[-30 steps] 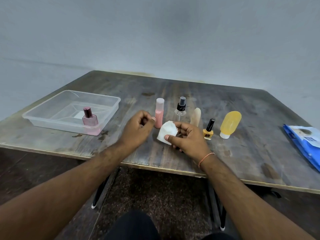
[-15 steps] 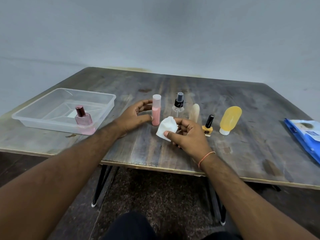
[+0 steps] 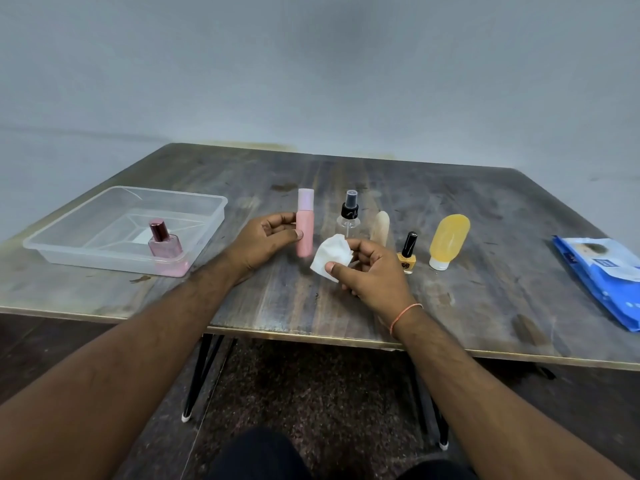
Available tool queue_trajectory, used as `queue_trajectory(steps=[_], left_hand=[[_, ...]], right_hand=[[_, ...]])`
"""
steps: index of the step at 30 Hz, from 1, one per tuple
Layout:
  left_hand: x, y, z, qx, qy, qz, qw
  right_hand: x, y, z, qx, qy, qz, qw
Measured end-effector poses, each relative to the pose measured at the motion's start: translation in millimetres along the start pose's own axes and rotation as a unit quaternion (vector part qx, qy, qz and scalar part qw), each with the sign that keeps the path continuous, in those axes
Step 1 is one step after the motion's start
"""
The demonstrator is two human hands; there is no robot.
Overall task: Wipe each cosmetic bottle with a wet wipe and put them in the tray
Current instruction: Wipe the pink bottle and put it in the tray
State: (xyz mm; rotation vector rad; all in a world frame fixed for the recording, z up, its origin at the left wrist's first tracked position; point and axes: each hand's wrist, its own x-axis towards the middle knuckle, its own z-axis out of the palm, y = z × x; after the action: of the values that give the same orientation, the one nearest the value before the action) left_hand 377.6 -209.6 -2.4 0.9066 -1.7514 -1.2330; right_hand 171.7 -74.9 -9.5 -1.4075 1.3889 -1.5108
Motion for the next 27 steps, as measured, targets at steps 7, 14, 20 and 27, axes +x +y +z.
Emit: queue_trajectory(steps=[7, 14, 20, 27], left_hand=[[-27, 4, 3, -0.057, -0.046, 0.002, 0.997], [-39, 7, 12, 0.022, -0.082, -0.005, 0.996], [-41, 10, 17, 0.048, -0.076, 0.006, 0.996], [-43, 10, 14, 0.062, -0.078, 0.048, 0.994]], right_hand=[[1, 5, 1, -0.033, 0.065, -0.008, 0.997], [0, 8, 1, -0.061, 0.084, -0.017, 0.994], [1, 9, 0, -0.083, 0.077, -0.02, 0.993], [1, 10, 0, -0.119, 0.053, -0.02, 0.991]])
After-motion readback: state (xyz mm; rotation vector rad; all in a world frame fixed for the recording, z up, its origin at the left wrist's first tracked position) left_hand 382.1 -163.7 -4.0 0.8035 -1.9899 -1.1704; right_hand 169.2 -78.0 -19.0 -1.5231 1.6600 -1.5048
